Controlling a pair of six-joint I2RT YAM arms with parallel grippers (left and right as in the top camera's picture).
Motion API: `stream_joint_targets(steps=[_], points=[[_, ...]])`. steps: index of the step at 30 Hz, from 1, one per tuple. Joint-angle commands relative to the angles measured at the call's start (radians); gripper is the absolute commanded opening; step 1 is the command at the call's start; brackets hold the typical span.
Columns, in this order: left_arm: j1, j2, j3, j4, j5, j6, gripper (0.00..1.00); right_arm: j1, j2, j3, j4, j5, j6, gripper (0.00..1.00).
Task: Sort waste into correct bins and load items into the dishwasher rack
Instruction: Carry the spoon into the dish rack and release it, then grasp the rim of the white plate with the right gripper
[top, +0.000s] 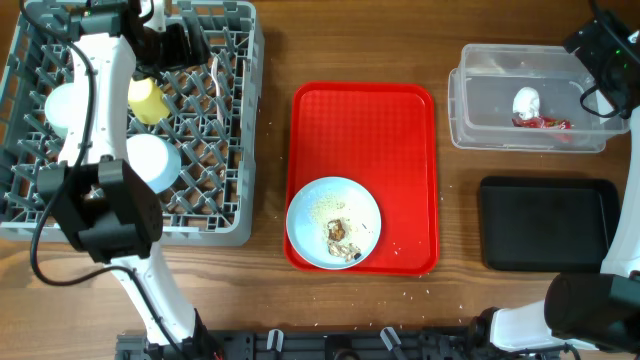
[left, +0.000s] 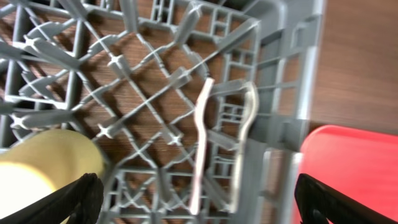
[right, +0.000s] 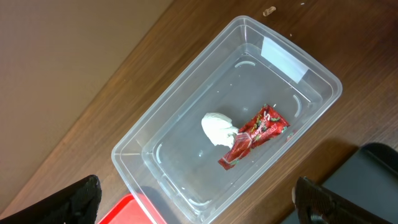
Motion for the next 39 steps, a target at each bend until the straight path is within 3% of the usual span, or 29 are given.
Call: stream_joint_targets(steps=[1, 4, 5, 7, 9, 10, 12, 14, 16, 19, 21, 24, 26, 30, 39], points=[[0.092, -0.153, -0.003, 0.01, -0.039, -0.294, 1.0, 0.001, 0.007, 0.008, 0.0, 0.007, 0.014, 1.0], [0.225, -0.171, -0.003, -0.014, -0.054, -0.358, 1.0, 0.001, 0.007, 0.008, 0.04, -0.041, 0.131, 1.0], [0.272, -0.169, -0.003, -0.027, -0.053, -0.358, 1.0, 0.001, 0.007, 0.008, 0.034, -0.167, 0.27, 1.0], [0.321, -0.169, -0.003, -0.039, -0.053, -0.358, 1.0, 0.001, 0.007, 0.008, 0.026, -0.377, 0.31, 1.0], [0.351, -0.169, -0.003, -0.043, -0.054, -0.357, 1.0, 0.046, 0.018, 0.007, 0.05, -0.673, 0.065, 0.91], [0.355, -0.169, -0.003, -0.043, -0.054, -0.357, 1.0, 0.089, 0.023, 0.003, 0.031, -0.727, -0.068, 0.89], [0.36, -0.169, -0.003, -0.043, -0.054, -0.357, 1.0, 0.226, 0.027, -0.032, -0.066, -0.639, -0.193, 0.87], [0.36, -0.169, -0.003, -0.043, -0.054, -0.357, 1.0, 0.359, 0.037, -0.078, -0.127, -0.439, -0.195, 1.0], [0.36, -0.169, -0.003, -0.043, -0.054, -0.357, 1.0, 0.52, 0.059, -0.173, -0.131, -0.293, -0.196, 0.98], [0.36, -0.169, -0.003, -0.043, -0.054, -0.357, 1.0, 0.686, 0.095, -0.393, -0.033, -0.245, -0.196, 0.82], [0.36, -0.169, -0.003, -0.043, -0.054, -0.357, 1.0, 0.76, 0.136, -0.519, 0.066, -0.278, -0.194, 0.58], [0.36, -0.169, -0.003, -0.043, -0.054, -0.357, 1.0, 0.785, 0.159, -0.616, 0.125, -0.273, -0.138, 0.32], [0.36, -0.169, -0.003, -0.043, -0.054, -0.357, 1.0, 0.785, 0.159, -0.659, 0.169, -0.25, -0.137, 0.24], [0.36, -0.169, -0.003, -0.043, -0.054, -0.357, 1.0, 0.785, 0.159, -0.726, 0.258, -0.172, -0.083, 0.26], [0.36, -0.169, -0.003, -0.043, -0.054, -0.357, 1.0, 0.772, 0.163, -0.779, 0.383, -0.061, -0.009, 0.17]])
